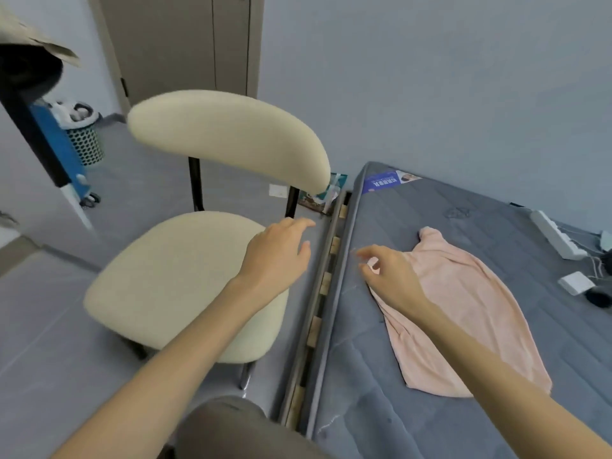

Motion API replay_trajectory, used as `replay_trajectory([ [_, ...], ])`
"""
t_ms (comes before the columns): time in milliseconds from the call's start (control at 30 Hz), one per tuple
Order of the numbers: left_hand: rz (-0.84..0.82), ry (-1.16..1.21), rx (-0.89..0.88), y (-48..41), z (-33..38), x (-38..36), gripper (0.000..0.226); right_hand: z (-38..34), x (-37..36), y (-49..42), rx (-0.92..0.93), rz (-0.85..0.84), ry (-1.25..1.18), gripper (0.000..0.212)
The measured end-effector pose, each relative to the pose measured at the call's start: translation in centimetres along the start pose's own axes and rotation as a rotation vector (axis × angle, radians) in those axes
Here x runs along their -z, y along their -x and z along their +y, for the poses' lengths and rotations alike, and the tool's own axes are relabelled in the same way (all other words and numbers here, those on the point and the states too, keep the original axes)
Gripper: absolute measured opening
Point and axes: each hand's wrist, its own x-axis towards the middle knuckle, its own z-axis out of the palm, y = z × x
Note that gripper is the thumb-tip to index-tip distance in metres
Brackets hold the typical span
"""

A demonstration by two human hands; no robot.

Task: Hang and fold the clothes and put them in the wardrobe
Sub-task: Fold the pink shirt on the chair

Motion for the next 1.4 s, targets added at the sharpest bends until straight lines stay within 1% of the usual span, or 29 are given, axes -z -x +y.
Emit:
replay_trajectory([
  [133, -0.030, 0.042, -0.015, 2.0, 2.2, -6.9, 0.039, 7.2, -2.4, 3.2, -0.084, 0.029, -0.085, 0.023],
  [300, -0.069, 0.079, 0.040, 3.4, 5.7, -13.3, 0.037, 15.3, -3.9, 7.9, -0.141, -0.052, -0.140, 0.026],
  [333, -0.076, 0.082, 0.043, 3.5, 6.5, -14.5, 0.037, 16.6, -4.3, 8.6, -0.157, -0.092, -0.135, 0.027],
  [433, -0.132, 0.079, 0.067, 4.0, 8.6, -18.1, 0.037, 20.2, -5.8, 11.4, -0.205, -0.318, -0.107, 0.037],
  [500, -0.199, 0.073, 0.063, 4.3, 9.7, -20.6, 0.038, 22.4, -7.0, 13.0, -0.185, -0.416, 0.004, 0.048],
  [533, -0.234, 0.072, 0.054, 4.5, 10.1, -21.8, 0.038, 23.4, -7.6, 13.7, -0.155, -0.424, 0.076, 0.050],
  [600, -0.285, 0.063, 0.047, 5.0, 10.7, -23.7, 0.038, 24.8, -8.4, 14.8, -0.063, -0.364, 0.208, 0.040],
  [633, -0.310, 0.054, 0.047, 5.3, 10.8, -24.4, 0.038, 25.3, -8.7, 15.0, -0.025, -0.316, 0.230, 0.032],
  [667, -0.344, 0.054, 0.044, 5.5, 10.8, -24.9, 0.039, 25.6, -8.8, 15.1, -0.008, -0.273, 0.199, 0.025],
  [733, -0.426, 0.077, 0.026, 5.7, 10.7, -25.5, 0.043, 25.8, -8.3, 14.9, -0.074, -0.197, -0.032, 0.017],
  [800, -0.462, 0.090, -0.009, 5.8, 10.5, -25.6, 0.052, 25.4, -6.7, 14.5, -0.155, -0.146, -0.284, 0.018],
  [867, -0.459, 0.099, -0.054, 5.6, 10.2, -25.3, 0.064, 24.6, -4.4, 13.9, -0.157, -0.114, -0.435, 0.020],
  [900, -0.465, 0.106, -0.072, 5.4, 10.1, -25.2, 0.069, 24.1, -3.0, 13.8, -0.155, -0.124, -0.536, 0.020],
  [967, -0.494, 0.103, -0.085, 5.1, 10.0, -24.9, 0.081, 23.0, 0.0, 13.7, -0.145, -0.224, -0.796, 0.021],
  [1033, -0.498, 0.076, -0.106, 5.0, 10.2, -24.9, 0.091, 21.9, 2.9, 13.9, -0.098, -0.423, -1.026, 0.024],
  [1067, -0.468, 0.069, -0.128, 4.9, 10.4, -25.1, 0.092, 21.2, 4.0, 13.9, -0.085, -0.514, -1.090, 0.026],
  [1100, -0.430, 0.074, -0.156, 4.7, 10.8, -25.2, 0.090, 20.5, 4.8, 14.0, -0.079, -0.579, -1.113, 0.030],
  [1133, -0.397, 0.083, -0.180, 4.4, 11.1, -25.3, 0.083, 19.6, 5.5, 14.0, -0.082, -0.614, -1.114, 0.033],
  [1167, -0.375, 0.091, -0.215, 4.1, 11.6, -25.5, 0.071, 18.9, 6.0, 14.0, -0.093, -0.618, -1.106, 0.031],
  [1233, -0.375, 0.090, -0.271, 3.7, 12.3, -25.8, 0.039, 17.8, 6.8, 13.8, -0.118, -0.551, -1.103, 0.020],
  [1300, -0.356, 0.184, -0.225, 3.6, 12.8, -25.6, 0.008, 17.3, 7.7, 13.5, -0.181, -0.403, -1.096, 0.027],
  [1333, -0.321, 0.269, -0.143, 3.5, 12.9, -24.9, 0.014, 17.2, 8.2, 13.3, -0.196, -0.313, -1.036, 0.028],
  [1367, -0.276, 0.353, -0.059, 3.3, 12.7, -24.2, 0.020, 17.3, 8.5, 13.2, -0.170, -0.229, -0.921, 0.029],
  [1400, -0.227, 0.399, -0.007, 2.9, 12.4, -23.1, 0.022, 17.3, 8.7, 13.1, -0.108, -0.178, -0.771, 0.030],
])
